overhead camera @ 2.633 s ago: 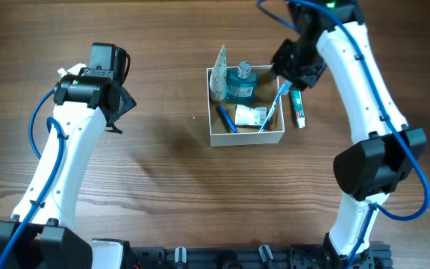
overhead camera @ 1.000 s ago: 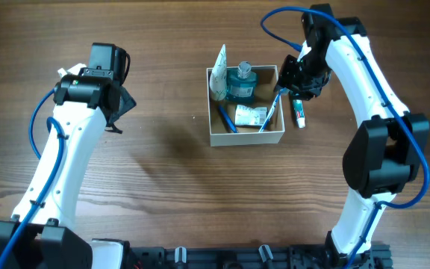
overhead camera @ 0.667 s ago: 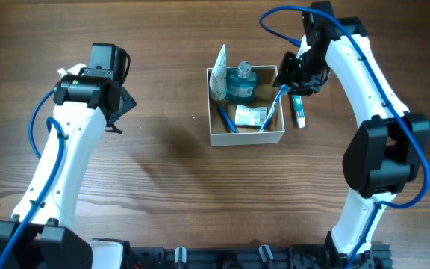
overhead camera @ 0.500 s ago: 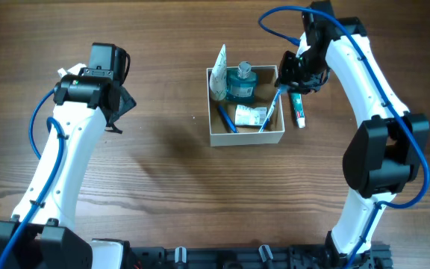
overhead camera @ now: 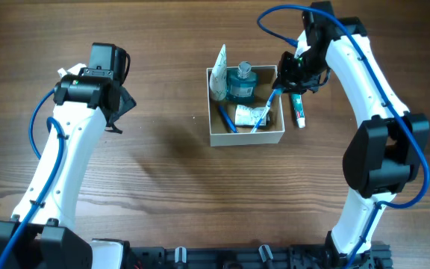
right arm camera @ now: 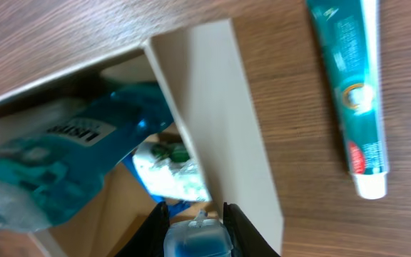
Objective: Pack container
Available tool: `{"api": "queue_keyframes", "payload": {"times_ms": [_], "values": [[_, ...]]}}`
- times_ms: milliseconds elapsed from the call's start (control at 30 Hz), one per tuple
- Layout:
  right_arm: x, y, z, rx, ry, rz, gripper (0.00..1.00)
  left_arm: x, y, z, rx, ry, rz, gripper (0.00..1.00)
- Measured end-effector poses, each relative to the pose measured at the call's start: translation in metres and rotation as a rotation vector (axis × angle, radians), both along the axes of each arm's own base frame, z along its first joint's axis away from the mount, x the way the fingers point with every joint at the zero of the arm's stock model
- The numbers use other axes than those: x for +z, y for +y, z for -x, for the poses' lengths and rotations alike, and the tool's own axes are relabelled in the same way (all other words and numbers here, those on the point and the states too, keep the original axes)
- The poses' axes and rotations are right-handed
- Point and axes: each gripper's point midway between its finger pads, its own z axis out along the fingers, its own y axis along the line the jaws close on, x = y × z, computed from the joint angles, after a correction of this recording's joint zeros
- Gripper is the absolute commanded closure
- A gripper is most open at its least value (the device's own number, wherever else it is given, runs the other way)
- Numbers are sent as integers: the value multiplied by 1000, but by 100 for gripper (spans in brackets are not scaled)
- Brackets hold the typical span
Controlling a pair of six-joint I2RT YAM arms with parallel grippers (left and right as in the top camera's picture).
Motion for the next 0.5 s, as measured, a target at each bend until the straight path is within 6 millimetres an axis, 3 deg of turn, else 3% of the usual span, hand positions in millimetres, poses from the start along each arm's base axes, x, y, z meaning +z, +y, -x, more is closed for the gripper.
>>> {"api": "queue_keyframes", "payload": {"times_ms": [133,500], "values": [[2,6,2,11,8,-39,87,0,0,0,0,0,0,0],[6,10,2,66,-14,-59,59,0,0,0,0,0,0,0]]}}
